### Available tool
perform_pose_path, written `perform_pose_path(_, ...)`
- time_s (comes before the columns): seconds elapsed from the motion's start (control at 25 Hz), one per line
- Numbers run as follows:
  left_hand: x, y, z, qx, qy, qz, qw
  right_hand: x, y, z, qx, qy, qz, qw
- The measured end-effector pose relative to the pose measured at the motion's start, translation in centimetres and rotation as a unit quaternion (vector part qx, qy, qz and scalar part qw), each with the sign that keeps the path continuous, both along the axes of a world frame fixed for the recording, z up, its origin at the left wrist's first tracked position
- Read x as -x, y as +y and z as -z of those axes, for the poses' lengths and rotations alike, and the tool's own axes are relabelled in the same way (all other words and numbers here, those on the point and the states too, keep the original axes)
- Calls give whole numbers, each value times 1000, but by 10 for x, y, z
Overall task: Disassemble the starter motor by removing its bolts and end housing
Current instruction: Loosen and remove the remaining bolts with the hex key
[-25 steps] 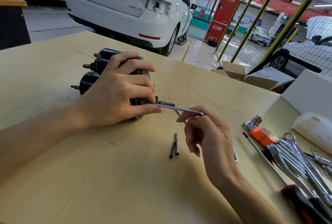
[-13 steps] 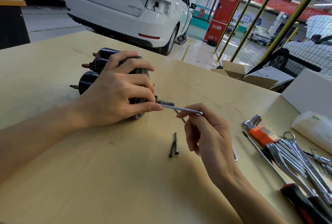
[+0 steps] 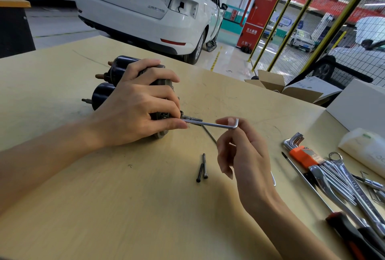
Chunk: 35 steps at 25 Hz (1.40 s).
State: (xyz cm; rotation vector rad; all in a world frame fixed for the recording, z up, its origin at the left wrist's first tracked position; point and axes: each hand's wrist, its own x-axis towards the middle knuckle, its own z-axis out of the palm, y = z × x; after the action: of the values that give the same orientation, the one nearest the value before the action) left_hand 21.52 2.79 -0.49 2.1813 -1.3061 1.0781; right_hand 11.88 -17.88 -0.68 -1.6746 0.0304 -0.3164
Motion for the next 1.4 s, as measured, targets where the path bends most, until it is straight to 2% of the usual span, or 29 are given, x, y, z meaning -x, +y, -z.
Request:
perform_pose_path(0.24, 1, 0, 0, -1, 0, -3, 1000, 1, -1, -5, -40, 9, -16, 999)
perform_pose_path(0.56, 2, 0, -1, -7, 2, -6, 1000, 1, 0, -2, -25, 22, -50, 998)
perform_pose_path(0.88, 1, 0, 0, -7, 3, -6, 1000, 1, 1, 1, -32, -4, -84, 996)
perform_pose_path(1.16, 2, 0, 0, -1, -3, -8, 1000, 3, 1, -4, -8, 41, -80, 996)
perform_pose_path(1.4, 2, -1, -1, -1, -1, -10, 1000, 4, 0, -6, -28, 50, -89, 994)
